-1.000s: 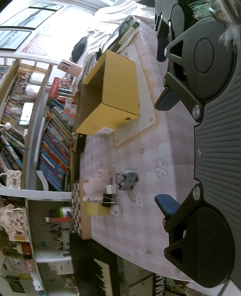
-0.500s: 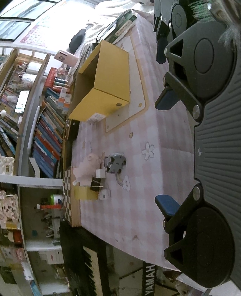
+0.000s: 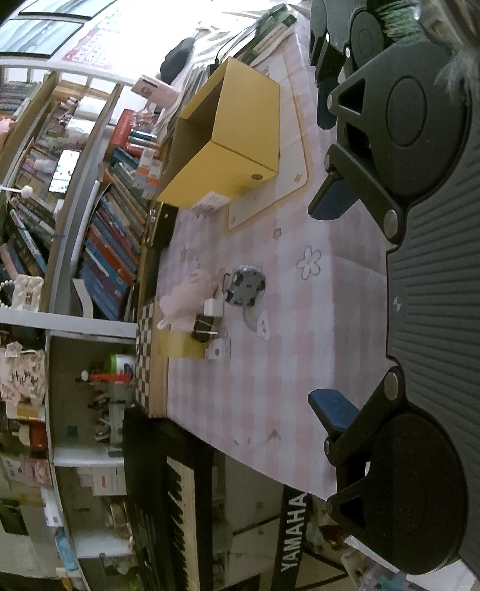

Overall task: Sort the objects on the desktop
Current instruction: 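Lift both open tools out of the box and back toward the table, then grasp the grey toy car with the right tool while the left tool approaches the small white box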

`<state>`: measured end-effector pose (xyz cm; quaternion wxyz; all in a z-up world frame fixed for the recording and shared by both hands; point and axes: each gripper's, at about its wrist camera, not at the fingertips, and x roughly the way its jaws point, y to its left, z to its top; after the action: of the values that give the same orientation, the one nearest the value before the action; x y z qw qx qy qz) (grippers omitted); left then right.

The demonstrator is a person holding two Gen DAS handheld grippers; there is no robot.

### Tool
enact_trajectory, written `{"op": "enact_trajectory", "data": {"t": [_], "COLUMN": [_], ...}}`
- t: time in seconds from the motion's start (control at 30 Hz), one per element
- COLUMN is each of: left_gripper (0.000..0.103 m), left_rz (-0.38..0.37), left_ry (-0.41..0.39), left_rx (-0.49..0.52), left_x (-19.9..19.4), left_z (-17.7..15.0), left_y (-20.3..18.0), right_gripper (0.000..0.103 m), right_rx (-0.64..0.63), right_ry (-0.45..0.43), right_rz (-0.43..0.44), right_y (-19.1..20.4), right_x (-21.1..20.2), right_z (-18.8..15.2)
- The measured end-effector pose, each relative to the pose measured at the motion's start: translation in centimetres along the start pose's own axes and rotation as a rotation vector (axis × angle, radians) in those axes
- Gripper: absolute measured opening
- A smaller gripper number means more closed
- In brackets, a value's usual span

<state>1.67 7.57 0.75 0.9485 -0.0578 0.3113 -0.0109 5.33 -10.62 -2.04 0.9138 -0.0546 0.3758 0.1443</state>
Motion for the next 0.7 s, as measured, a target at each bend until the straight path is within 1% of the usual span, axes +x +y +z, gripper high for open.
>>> {"op": "enact_trajectory", "data": {"t": [0.33, 0.4, 0.7], "left_gripper": [0.099, 0.099, 0.1], "left_rz": [0.015, 0.024, 0.06], "left_ry": [-0.006, -0.004, 0.019], "left_rx": [-0.028, -0.033, -0.064], "left_x": [0.9, 1.3, 4.5], "left_z": [0.6, 0.9, 2.9], "left_y": [1.0, 1.2, 2.3], "right_gripper": [0.073, 0.075, 0.076], "right_rx": [-0.035, -0.042, -0.073], "right_ry": [-0.001, -0.001, 0.018], "right_rz": [0.028, 0.033, 0.056], "right_y": [0.8, 0.8, 0.5], "right_x": [1.5, 2.0, 5.0], "right_z": [1.2, 1.7, 4.3]}}
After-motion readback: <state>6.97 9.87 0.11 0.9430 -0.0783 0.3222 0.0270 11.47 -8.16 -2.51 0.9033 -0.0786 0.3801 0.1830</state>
